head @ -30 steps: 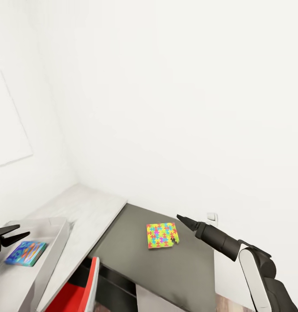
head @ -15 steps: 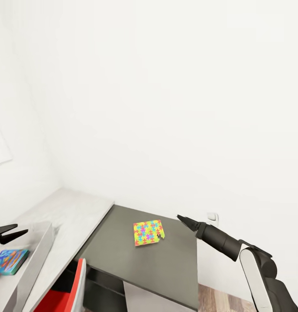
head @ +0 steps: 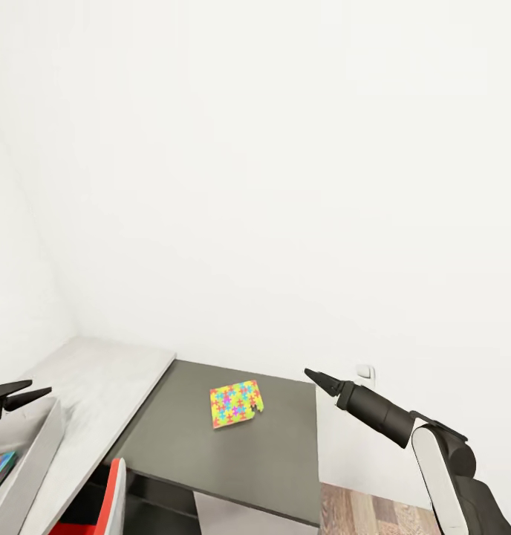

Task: Put all the toys in the child's room - the three board games (two on the bed and one on the table), the two jigsaw puzzles on the table, and the tennis ball on the table - inside the toy box on the table in the child's room.

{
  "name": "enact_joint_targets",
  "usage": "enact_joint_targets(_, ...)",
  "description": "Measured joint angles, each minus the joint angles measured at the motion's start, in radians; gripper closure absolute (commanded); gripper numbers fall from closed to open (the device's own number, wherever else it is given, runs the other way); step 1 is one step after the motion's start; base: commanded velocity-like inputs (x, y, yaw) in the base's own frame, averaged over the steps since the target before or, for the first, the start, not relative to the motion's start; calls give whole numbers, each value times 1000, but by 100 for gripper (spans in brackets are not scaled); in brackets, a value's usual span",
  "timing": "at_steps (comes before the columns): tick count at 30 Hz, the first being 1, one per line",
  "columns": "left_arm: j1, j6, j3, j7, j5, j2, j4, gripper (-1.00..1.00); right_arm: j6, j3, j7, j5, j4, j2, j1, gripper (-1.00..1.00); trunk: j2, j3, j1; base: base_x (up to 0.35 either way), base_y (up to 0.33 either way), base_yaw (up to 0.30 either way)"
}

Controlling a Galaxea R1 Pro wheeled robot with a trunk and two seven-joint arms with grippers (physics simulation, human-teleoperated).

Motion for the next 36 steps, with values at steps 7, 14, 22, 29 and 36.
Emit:
enact_joint_targets(7,1,1,-2,0,-2,0,-32,-100,0,0,1,0,2,-1,-1,-100,48,29,-27,-1,0,-203)
enact_joint_targets(14,1,1,-3,0,-2,0,-35,-100,0,-1,1,0,3,-2,-1,-100,69,47,-38,-132,0,-186)
enact_joint_targets(22,1,1,-4,0,-3,-1,-42,-100,0,-1,0,0,0,2,-1,-100,69,49,-38,-115,0,-99)
enact_joint_targets(29,1,0,-4,0,-3,-2,-52,-100,0,-3,1,0,0,2,-1,-100,69,49,-38,-73,0,-247)
enact_joint_targets(36,1,0,-5,0,-3,-7,-57,-100,1,-11,1,-8,2,-1,-1,-100,69,49,-38,-8,0,-277)
